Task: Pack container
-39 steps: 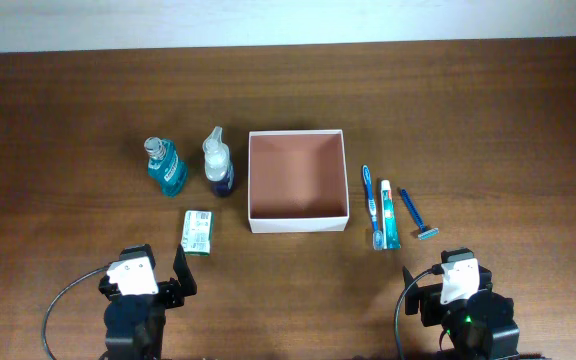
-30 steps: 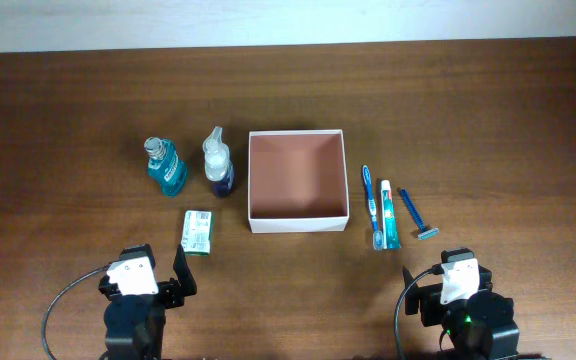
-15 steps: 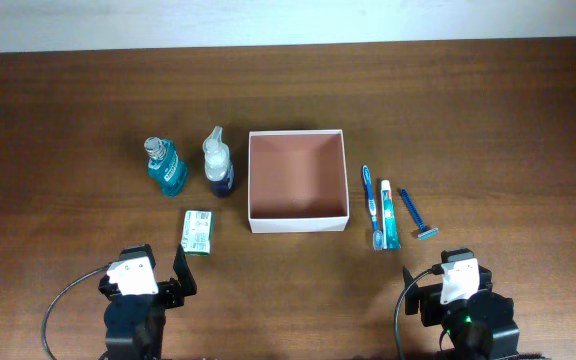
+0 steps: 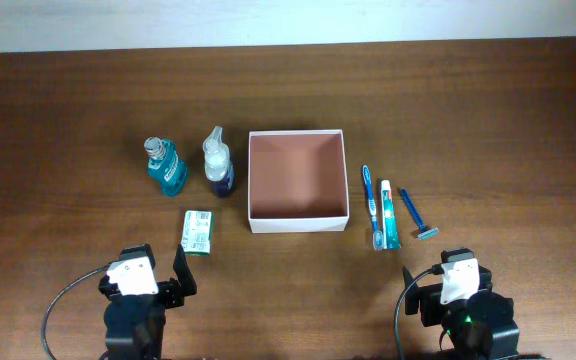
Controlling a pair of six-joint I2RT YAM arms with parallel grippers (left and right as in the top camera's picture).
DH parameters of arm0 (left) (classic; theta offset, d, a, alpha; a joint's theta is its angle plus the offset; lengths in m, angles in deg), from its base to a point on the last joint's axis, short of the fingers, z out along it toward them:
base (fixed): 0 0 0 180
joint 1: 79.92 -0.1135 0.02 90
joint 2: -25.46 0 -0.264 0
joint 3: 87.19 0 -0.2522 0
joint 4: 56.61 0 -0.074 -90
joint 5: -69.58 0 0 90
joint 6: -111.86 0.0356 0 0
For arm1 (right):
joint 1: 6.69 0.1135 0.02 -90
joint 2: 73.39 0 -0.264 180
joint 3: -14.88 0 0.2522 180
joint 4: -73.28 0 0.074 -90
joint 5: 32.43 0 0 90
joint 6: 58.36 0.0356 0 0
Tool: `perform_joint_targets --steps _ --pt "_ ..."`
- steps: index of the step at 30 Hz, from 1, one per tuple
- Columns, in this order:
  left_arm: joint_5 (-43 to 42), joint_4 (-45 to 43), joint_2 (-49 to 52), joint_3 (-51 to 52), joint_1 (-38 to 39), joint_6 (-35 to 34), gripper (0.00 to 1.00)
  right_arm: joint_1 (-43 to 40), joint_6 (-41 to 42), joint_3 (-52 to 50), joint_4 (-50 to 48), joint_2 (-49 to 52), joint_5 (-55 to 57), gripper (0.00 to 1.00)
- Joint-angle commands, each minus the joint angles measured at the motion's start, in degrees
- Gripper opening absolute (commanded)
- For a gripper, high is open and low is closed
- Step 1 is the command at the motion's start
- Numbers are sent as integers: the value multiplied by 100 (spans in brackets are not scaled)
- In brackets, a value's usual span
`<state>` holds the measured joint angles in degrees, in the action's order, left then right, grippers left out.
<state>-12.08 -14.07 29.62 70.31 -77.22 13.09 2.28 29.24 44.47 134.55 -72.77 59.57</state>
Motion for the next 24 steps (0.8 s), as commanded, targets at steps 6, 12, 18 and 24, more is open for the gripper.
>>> perform_joint_targets --steps 6,12,18,24 --pt "-723 -321 -59 -20 -35 66 99 -46 -13 -31 -15 -44 -28 99" --pt "-562 179 372 -1106 -35 68 99 -46 -13 -31 -15 -44 -28 99" --pt "-57 1147 2494 -3145 -37 404 99 -46 -13 -31 -15 -44 -31 99" --pt "-63 2218 5136 -5556 -37 868 99 -46 -13 -31 -15 -44 -28 99"
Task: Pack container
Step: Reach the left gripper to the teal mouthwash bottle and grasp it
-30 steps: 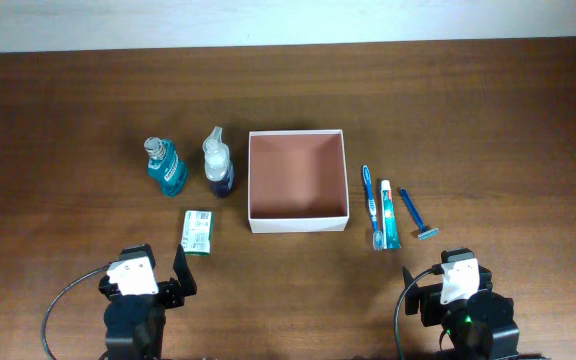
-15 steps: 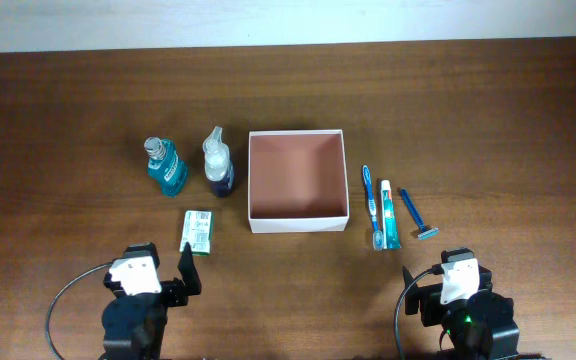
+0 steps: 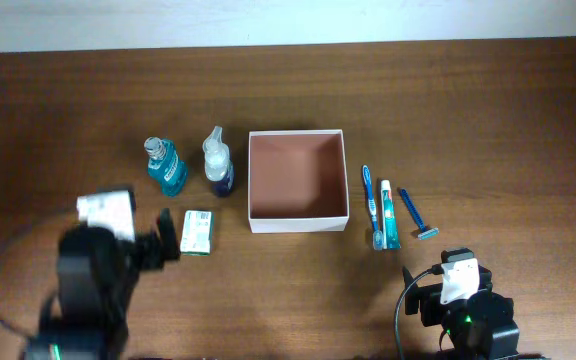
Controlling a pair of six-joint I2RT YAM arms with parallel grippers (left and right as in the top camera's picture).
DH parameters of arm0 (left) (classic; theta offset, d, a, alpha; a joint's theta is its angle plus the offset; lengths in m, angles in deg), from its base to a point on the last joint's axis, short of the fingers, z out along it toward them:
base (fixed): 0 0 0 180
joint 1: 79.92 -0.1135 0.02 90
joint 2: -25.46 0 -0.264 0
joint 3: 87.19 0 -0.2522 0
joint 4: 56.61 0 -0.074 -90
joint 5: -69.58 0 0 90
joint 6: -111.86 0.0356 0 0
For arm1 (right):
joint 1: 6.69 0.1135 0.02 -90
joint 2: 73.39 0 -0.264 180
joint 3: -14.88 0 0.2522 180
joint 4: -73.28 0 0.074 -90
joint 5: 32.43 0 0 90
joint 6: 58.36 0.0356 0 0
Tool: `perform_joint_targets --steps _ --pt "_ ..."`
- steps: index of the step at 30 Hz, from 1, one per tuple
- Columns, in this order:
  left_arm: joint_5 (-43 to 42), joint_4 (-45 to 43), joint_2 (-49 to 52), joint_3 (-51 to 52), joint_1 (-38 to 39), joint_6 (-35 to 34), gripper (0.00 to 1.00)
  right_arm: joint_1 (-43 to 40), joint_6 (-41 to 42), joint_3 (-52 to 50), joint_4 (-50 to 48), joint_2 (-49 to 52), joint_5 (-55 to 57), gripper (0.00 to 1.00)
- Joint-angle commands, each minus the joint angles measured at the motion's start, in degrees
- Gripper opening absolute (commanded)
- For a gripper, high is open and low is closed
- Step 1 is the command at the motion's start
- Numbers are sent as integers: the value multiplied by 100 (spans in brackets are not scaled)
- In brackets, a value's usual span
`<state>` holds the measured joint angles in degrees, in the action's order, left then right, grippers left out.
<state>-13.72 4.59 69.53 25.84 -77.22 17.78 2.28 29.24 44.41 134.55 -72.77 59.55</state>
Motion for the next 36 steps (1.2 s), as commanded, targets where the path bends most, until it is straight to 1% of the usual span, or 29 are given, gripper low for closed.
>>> perform_joint_targets --steps 1,4,6,8,10,12,15,21,22,25,28,30,31,32,33,36 --pt "55 540 1482 -1491 -35 402 99 -46 -13 -24 -15 -44 -26 99" --pt "-44 1165 2603 -2835 -35 588 99 -46 -13 -24 -15 -44 -26 99" --pt "-39 1394 3180 -3510 -37 708 99 -46 -13 -24 -15 -44 -26 99" --pt "24 1488 3703 -4048 -68 780 99 -46 -13 -24 -15 -44 -26 99" --pt "4 1604 4177 -4459 -195 660 99 -46 -13 -24 -15 -44 -26 99" --pt "-216 1801 4725 -4830 -332 627 99 -46 -13 -24 -15 -44 -26 99" --pt "-282 1928 5307 -5025 -435 634 99 -46 -13 -24 -17 -44 -26 99" --pt "-284 1899 6275 -5023 -431 1023 98 -46 -13 -24 -15 -44 -26 99" --pt "-284 1886 6376 -5023 -433 1023 95 -46 -13 -24 -15 -44 -26 99" --pt "-302 1860 6634 -5023 -435 1054 94 -46 -13 -24 -15 -44 -26 99" --pt "-721 1792 6861 -5023 -433 1462 92 -46 -13 -24 -15 -44 -26 99" --pt "-785 1768 7018 -5023 -437 1515 89 -46 -13 -24 -15 -44 -28 99" --pt "-785 1770 7088 -5023 -437 1517 89 -46 -13 -24 -15 -44 -28 99" --pt "-787 1775 7154 -5023 -435 1517 83 -46 -13 -24 -15 -44 -26 99" --pt "-785 1777 7204 -5023 -435 1517 81 -46 -13 -24 -15 -44 -26 99" --pt "-791 1773 7313 -5023 -435 1537 70 -46 -13 -24 -15 -44 -26 99"
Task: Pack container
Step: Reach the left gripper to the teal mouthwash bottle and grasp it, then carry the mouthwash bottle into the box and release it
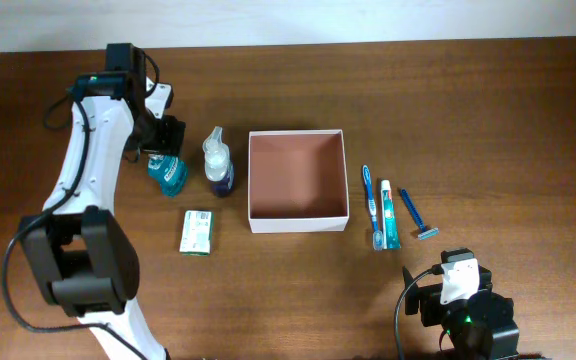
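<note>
An open white box (298, 218) with a brown inside stands at mid-table. Left of it are a teal mouthwash bottle (170, 176), a clear spray bottle with a dark blue base (217, 165) and a small green-and-white packet (197, 232). On the box's right lie a blue toothbrush (370, 205), a toothpaste tube (389, 215) and a blue razor (416, 215). My left gripper (166, 143) reaches over the mouthwash bottle's top, jaws open and hiding the cap. My right gripper (415, 296) rests at the front right, folded back, and its jaws are hard to read.
The brown wooden table (488, 120) ends at a pale wall along the far edge. My left arm (93, 170) stretches up the table's left side from its base at the front. A black cable (28, 290) loops beside that base.
My left arm has swung from beside the green packet to the far left, and its gripper now sits over the mouthwash bottle's cap. The right arm and all objects are unchanged.
Both arms first sat folded at the front edge. Then the left arm was raised with its gripper beside the green packet. Now it is extended far out, gripper at the mouthwash bottle's top. Nothing on the table has shifted.
</note>
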Controlling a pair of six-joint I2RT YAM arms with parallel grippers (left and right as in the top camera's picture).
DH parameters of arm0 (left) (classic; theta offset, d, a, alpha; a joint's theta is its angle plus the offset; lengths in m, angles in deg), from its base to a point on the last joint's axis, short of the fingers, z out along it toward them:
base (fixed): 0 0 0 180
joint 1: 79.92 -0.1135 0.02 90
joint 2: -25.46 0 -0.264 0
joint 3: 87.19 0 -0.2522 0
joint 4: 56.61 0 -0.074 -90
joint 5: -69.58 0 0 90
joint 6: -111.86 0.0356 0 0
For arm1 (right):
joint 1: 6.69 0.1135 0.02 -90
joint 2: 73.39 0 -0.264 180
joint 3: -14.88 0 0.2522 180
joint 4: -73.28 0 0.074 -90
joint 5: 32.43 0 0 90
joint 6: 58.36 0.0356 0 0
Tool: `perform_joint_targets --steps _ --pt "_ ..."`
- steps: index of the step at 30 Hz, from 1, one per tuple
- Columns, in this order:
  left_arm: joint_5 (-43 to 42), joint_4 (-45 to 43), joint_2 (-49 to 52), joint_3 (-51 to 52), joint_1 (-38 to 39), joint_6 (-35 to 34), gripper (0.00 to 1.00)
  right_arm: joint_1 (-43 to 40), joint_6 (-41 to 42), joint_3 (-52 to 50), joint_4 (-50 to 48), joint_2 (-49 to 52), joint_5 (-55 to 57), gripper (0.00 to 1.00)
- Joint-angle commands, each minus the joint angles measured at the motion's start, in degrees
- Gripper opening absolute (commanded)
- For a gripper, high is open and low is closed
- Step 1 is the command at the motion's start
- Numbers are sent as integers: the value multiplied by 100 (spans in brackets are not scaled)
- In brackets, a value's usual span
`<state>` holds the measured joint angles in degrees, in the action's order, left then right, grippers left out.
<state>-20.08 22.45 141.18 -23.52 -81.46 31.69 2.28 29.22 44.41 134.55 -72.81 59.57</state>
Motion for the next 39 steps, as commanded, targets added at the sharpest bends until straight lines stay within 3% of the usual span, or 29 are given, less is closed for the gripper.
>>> perform_joint_targets --steps 1,6,10,14,19,21,26,30,39 --pt "-155 -11 173 -87 -11 146 67 -46 -11 -24 -15 -39 -28 99" --pt "-153 61 153 -90 -11 144 52 -46 -11 -24 -15 -39 -31 99" --pt "-160 356 149 -173 -11 142 31 -46 -11 -24 -15 -39 -28 99" --pt "-166 726 111 -542 -7 111 20 -46 -11 -24 -15 -39 -28 99" --pt "-199 1473 -105 -1696 11 -186 19 -46 -11 -24 -15 -39 -28 99" --pt "-507 2026 -319 -2693 144 -186 19 -46 -11 -24 -15 -39 -28 99" --pt "-697 2546 -627 -3777 616 -367 19 -46 -11 -24 -15 -39 -28 99" --pt "-702 2776 -879 -4164 1132 -485 19 -46 -11 -24 -15 -39 -31 99" --pt "-699 2691 -837 -4022 2535 -894 19 -46 -11 -24 -15 -39 -31 99"
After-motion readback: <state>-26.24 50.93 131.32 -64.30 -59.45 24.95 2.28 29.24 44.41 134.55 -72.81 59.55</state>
